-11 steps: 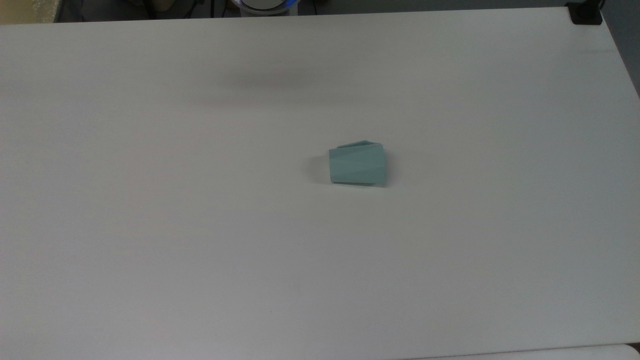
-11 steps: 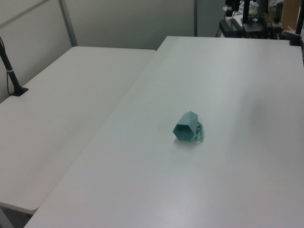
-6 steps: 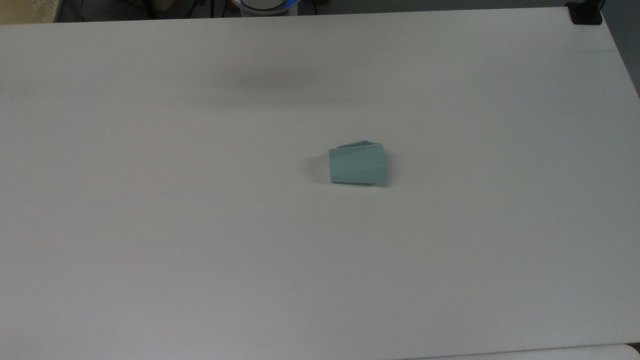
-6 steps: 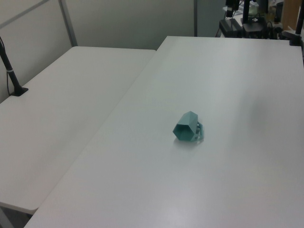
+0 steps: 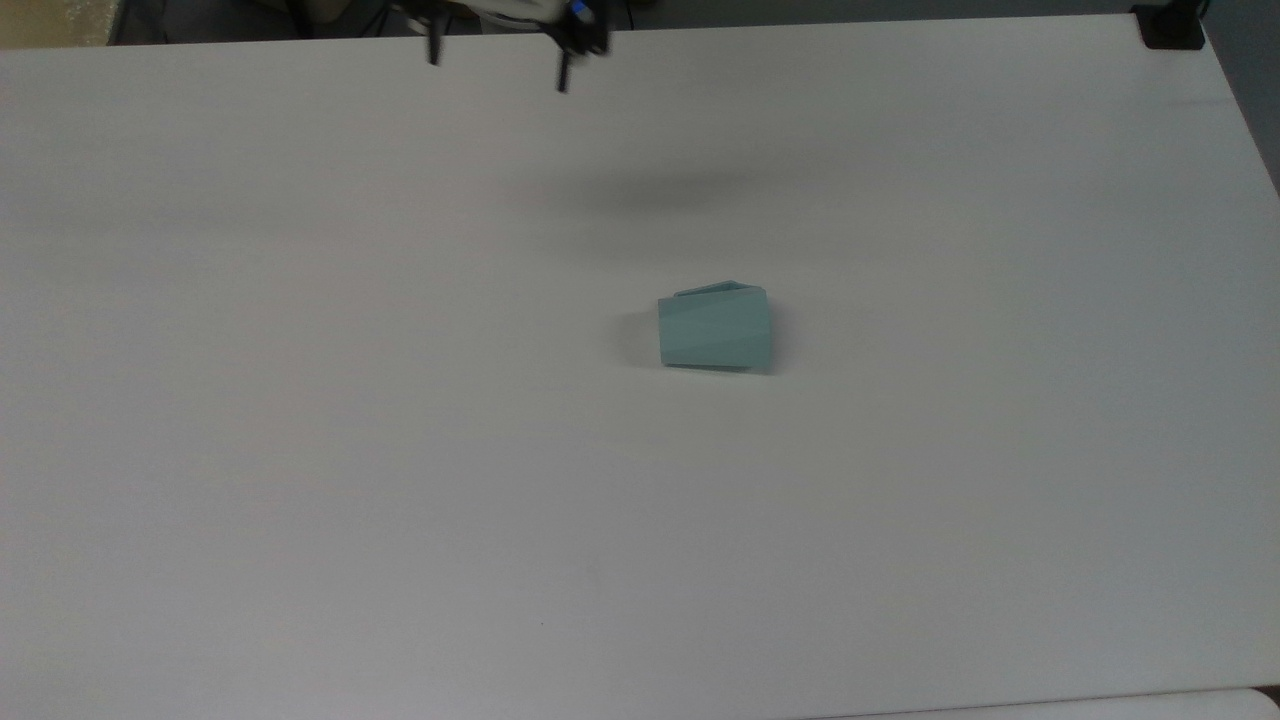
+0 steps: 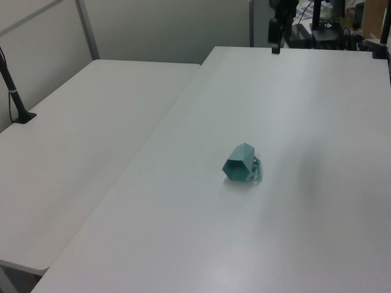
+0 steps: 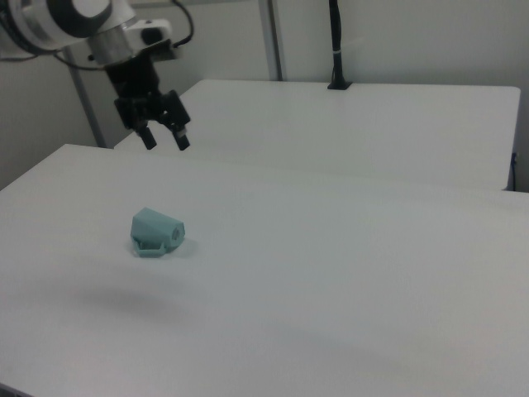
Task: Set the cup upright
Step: 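Move the gripper down toward the open rim of the teal cup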
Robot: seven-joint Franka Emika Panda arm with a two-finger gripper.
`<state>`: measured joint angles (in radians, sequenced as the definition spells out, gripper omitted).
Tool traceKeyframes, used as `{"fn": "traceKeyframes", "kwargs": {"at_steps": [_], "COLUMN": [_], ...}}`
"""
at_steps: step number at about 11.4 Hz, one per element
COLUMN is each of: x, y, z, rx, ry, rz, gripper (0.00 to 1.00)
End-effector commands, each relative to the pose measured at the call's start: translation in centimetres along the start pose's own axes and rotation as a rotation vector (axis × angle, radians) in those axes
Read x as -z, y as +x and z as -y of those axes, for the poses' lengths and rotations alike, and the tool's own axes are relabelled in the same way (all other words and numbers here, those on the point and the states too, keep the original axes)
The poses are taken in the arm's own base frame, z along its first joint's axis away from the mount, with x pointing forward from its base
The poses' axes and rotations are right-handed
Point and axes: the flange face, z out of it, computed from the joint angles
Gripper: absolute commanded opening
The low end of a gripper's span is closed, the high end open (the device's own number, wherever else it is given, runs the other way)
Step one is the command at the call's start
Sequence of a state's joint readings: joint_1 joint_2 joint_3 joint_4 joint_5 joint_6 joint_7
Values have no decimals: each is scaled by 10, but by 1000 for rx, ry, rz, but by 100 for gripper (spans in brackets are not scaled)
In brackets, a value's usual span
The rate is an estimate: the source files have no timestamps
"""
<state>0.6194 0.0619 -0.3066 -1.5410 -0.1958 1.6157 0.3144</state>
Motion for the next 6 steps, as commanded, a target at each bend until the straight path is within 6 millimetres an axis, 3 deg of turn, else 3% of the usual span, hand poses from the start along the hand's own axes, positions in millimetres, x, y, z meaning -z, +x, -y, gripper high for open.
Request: {"fn": "traceKeyframes", "kwargs": {"at_steps": [1, 3, 6], "x": [-15, -30, -67], "y": [11, 8, -3], "z": [111, 165, 238], "rx": [-46, -35, 27], "ry": [-164, -221, -402], "rz": [-60, -94, -186], "gripper": [100, 100, 100]}}
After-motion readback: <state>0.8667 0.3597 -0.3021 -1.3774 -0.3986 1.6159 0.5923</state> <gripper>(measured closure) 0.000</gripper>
